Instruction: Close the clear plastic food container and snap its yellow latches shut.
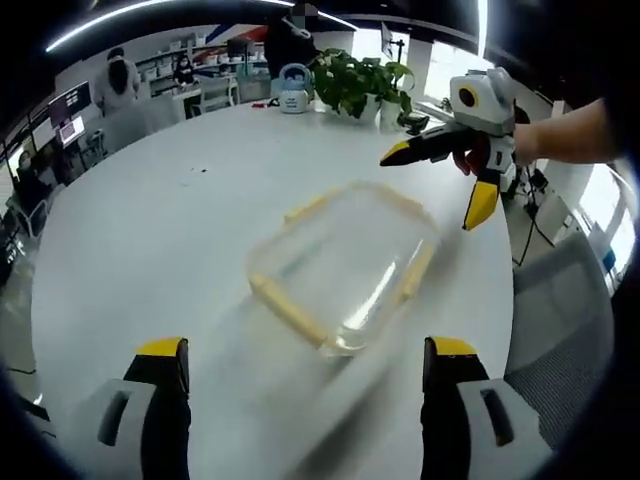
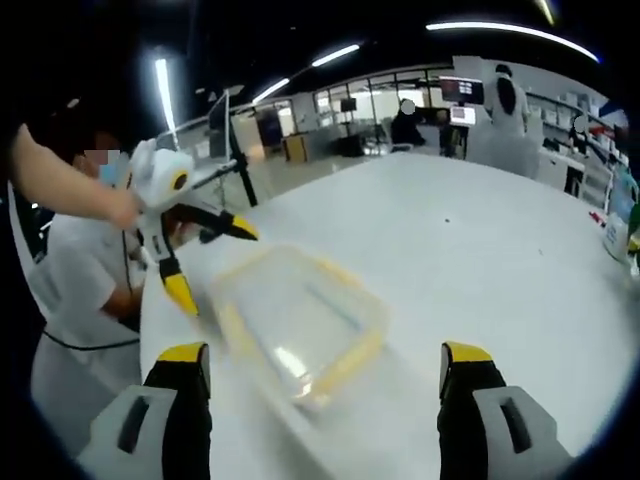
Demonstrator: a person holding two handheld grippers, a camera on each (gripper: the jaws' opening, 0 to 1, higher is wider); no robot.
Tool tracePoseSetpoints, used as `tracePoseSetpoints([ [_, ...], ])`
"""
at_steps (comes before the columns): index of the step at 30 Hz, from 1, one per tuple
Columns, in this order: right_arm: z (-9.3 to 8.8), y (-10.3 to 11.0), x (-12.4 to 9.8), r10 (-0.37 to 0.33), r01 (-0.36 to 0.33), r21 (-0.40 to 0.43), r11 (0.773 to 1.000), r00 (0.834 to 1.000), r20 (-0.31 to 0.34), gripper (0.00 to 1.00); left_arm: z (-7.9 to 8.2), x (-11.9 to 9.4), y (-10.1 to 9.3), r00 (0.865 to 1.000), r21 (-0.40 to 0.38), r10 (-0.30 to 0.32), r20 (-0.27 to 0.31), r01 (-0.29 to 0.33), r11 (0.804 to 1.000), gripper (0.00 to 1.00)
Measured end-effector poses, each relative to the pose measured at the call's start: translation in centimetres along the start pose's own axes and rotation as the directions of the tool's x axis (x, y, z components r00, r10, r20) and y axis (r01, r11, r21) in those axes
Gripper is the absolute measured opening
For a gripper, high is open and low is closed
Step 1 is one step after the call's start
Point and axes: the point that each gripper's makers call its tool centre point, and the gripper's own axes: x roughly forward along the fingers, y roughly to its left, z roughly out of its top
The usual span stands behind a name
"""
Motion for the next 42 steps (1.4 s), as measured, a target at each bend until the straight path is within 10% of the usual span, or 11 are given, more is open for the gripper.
tracePoseSetpoints([
  [42, -2.0, 2.4, -3.9, -0.132, 0.120, 0.096, 0.988, 0.983, 0.130, 0.92, -3.0, -3.7, -1.2, 0.966, -0.299, 0.162, 0.200, -0.098, 0.949, 0.97],
])
